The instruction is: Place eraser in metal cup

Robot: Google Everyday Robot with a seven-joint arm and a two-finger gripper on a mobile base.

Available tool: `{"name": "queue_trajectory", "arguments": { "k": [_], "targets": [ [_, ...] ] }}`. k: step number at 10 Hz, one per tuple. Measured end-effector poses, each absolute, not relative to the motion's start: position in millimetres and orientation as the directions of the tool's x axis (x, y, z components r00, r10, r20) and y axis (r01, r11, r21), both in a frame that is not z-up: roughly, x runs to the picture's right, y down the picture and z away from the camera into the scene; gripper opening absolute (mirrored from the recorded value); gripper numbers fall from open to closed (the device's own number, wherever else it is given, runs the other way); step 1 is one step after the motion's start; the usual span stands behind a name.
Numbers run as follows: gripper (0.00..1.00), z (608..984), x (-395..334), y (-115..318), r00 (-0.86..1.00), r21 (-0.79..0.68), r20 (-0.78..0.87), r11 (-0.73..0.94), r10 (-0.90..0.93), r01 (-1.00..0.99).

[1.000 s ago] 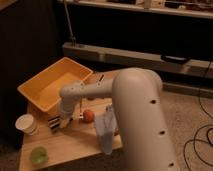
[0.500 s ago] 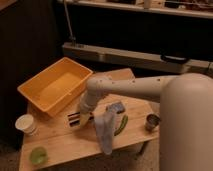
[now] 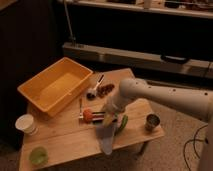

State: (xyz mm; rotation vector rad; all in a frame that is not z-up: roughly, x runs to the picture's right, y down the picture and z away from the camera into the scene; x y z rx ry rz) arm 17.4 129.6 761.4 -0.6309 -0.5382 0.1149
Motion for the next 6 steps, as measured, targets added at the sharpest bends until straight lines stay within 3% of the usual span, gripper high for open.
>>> {"name": "queue_trajectory", "arguments": {
  "k": [3, 6],
  "targets": [
    [0.0, 753.6, 90.4, 87.1, 0.888, -0.58, 0.328, 0.811, 0.322, -0.079],
    [0.0, 753.0, 125.1, 79.3, 0.892, -0.573, 0.249, 0.8, 0.377, -0.177]
  ]
}}
